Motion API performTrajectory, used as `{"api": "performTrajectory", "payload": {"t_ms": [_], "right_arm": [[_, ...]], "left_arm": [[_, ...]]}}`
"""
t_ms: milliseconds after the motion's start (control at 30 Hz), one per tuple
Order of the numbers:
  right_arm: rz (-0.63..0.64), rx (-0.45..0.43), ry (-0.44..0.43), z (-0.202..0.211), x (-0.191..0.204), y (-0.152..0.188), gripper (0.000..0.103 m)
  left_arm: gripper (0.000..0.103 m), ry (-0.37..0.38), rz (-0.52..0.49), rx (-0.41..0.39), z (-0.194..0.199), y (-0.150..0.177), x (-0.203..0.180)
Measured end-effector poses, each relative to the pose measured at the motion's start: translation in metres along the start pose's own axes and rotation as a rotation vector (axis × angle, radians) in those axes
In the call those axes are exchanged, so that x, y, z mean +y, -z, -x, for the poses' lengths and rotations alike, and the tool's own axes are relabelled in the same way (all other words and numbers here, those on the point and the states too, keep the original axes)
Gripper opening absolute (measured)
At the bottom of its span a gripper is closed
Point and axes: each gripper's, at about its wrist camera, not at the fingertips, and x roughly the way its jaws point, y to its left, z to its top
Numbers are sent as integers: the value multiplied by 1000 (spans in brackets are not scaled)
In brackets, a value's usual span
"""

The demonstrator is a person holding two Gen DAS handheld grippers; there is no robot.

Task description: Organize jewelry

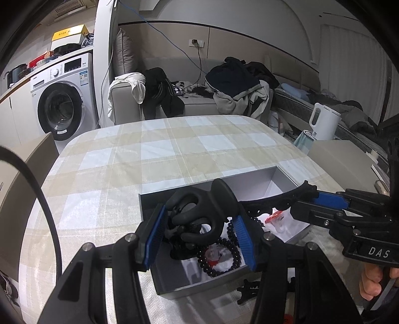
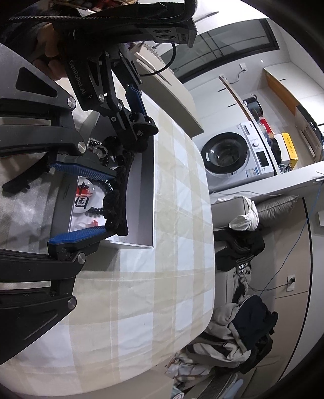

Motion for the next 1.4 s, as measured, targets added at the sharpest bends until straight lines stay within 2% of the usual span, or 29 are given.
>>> {"api": "performTrajectory", "payload": {"t_ms": [433,500,600,633,667,733,833,867,933,1200,1400], "right_arm": [[-2,-22,-26,5,1,-1,38],[-6,-31,-29,8,0,-1,41],[-13,-48,-52,15,-1,-1,54],[-11,-57,-61,18,-2,-1,61],[-10,-65,-63,21,-2,-1,68],[-5,-84,-62,28,-3,0,76],[-12,-93,-60,36,-6,1,96],[-15,-92,-67,39,-7,2,103],[-14,-91,-79,42,-8,5,103],[-19,-49,-58,42,-13,24,103],[-16,13,-49,35,-15,40,103]], "left_arm": [[48,11,32,31,-3,1,5],[48,10,34,30,-2,1,5],[50,16,38,24,2,1,5],[56,19,44,20,5,1,6],[70,21,48,15,8,1,6],[84,26,62,-8,17,0,7],[86,40,71,-39,29,0,8],[93,45,76,-44,32,0,9],[102,55,88,-60,39,3,10],[102,22,79,-77,53,19,6],[102,33,61,-36,46,39,-2]]}}
